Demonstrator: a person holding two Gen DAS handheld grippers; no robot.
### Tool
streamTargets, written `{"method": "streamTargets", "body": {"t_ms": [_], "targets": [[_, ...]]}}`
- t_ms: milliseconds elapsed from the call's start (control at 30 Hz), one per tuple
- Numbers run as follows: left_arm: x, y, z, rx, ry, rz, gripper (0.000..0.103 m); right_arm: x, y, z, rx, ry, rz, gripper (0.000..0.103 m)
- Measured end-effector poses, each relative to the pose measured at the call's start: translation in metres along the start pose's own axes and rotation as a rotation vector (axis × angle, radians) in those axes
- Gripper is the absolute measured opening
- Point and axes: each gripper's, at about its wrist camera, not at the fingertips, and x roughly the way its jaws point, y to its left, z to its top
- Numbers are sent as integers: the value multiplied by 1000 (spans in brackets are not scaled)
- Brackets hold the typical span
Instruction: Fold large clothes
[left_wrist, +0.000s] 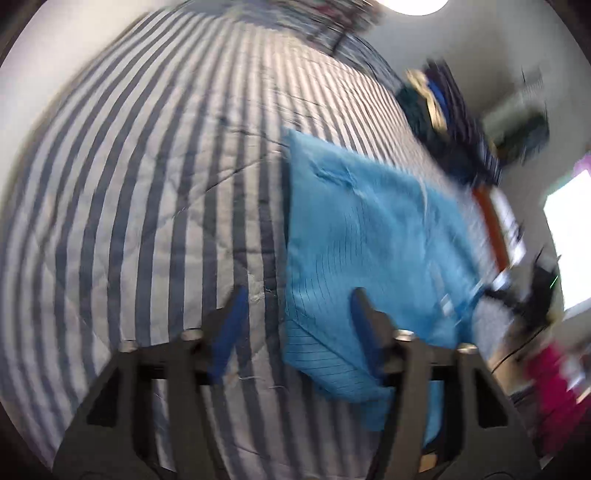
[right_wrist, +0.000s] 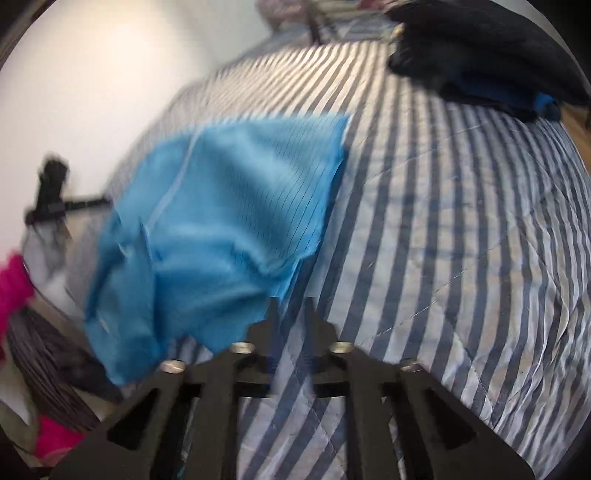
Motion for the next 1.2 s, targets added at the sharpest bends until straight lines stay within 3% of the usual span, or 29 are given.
{"method": "streamTargets", "body": {"t_ms": [33,100,200,467,600,700,733,800,967,1033,1200], "targets": [[1,6,2,-41,7,-37,64,-3,-4,1,29,-26,13,53],[8,8,6,-86,32,-93,64,-7,-12,5,91,-76,48,59],[20,13,10,-139,68,-161,64,3,-12,18,136,-74,100,59],[49,21,17,-198,118,-222,64,56,-23,35,200,15,180,59],[59,22,20,-203,133,-268,64,65,-38,36,280,4,290,59],[68,18,25,-204,134,-271,53,73,-48,36,352,-3,390,55],[71,17,27,-204,135,-268,50,76,-47,36,358,0,405,47],[77,8,31,-188,134,-252,46,85,-38,41,346,24,414,42],[78,-18,34,-96,90,-110,16,89,-5,51,237,60,303,21],[74,-37,32,-11,58,-37,11,88,3,54,214,59,250,13],[66,-68,24,99,21,93,7,78,43,59,113,55,89,8]]}}
